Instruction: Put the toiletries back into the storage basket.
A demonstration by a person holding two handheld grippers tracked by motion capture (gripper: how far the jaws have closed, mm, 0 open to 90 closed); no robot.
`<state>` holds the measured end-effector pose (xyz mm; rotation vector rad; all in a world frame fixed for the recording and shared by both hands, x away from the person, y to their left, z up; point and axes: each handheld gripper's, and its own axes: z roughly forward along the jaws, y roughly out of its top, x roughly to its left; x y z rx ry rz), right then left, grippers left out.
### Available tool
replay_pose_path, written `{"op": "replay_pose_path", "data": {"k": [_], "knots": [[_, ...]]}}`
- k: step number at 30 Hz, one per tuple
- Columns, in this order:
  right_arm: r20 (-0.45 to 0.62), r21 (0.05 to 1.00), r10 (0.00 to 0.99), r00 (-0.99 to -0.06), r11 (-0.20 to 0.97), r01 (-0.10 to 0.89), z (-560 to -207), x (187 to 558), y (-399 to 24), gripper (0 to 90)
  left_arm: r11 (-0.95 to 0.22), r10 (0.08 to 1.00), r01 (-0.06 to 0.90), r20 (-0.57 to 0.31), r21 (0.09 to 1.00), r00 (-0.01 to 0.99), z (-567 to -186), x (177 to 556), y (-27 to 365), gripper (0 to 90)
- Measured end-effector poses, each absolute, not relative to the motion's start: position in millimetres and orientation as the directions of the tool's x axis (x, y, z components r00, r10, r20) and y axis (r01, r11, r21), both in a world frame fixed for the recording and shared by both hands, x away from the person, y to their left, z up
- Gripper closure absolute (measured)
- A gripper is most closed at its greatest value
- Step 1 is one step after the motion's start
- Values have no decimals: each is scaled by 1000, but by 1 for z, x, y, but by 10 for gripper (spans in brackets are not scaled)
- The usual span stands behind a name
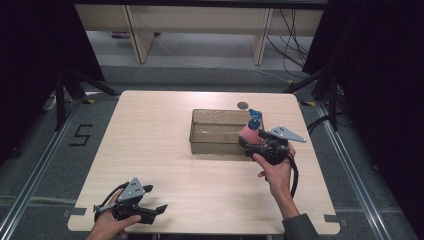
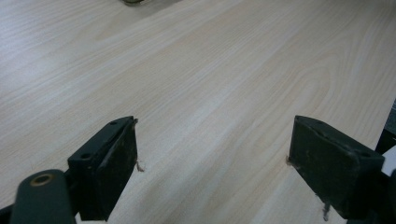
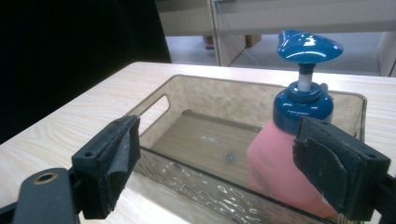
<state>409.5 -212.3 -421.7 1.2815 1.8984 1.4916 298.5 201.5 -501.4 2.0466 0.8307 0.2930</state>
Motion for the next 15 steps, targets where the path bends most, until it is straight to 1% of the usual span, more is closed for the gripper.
{"op": "replay_pose_path", "data": {"k": [1,3,5,6,7,8,9,10,11,14,15], "knots": [[192,918,841,-505,28,395,-422,410,-214,158,-380,658,448,-103,809,746,-502,299,201,149],[206,918,837,-508,15,397,-422,409,-213,158,-388,661,448,-96,805,745,-502,300,202,149],[208,915,834,-512,19,402,-423,407,-212,158,-384,659,458,-110,802,744,-500,301,200,149],[202,916,833,-515,25,400,-424,406,-212,158,-398,656,450,-95,800,749,-500,301,200,149],[241,906,826,-511,-2,424,-425,404,-211,158,-398,656,450,-95,800,749,-500,301,200,149],[241,906,826,-511,-2,424,-425,404,-211,158,-395,653,449,-98,802,751,-500,301,199,149],[206,912,828,-521,30,408,-425,405,-213,158,-393,656,450,-99,802,749,-501,301,198,149],[234,910,821,-521,3,414,-426,404,-213,158,-392,655,451,-101,802,749,-502,301,198,149],[234,910,821,-521,3,414,-426,404,-213,158,-418,654,445,-78,792,753,-502,301,200,149],[229,914,821,-523,4,406,-426,402,-215,158,-395,659,453,-97,799,746,-503,300,200,149],[254,905,823,-508,-18,424,-426,400,-214,158,-387,661,454,-101,803,743,-503,300,200,149]]}}
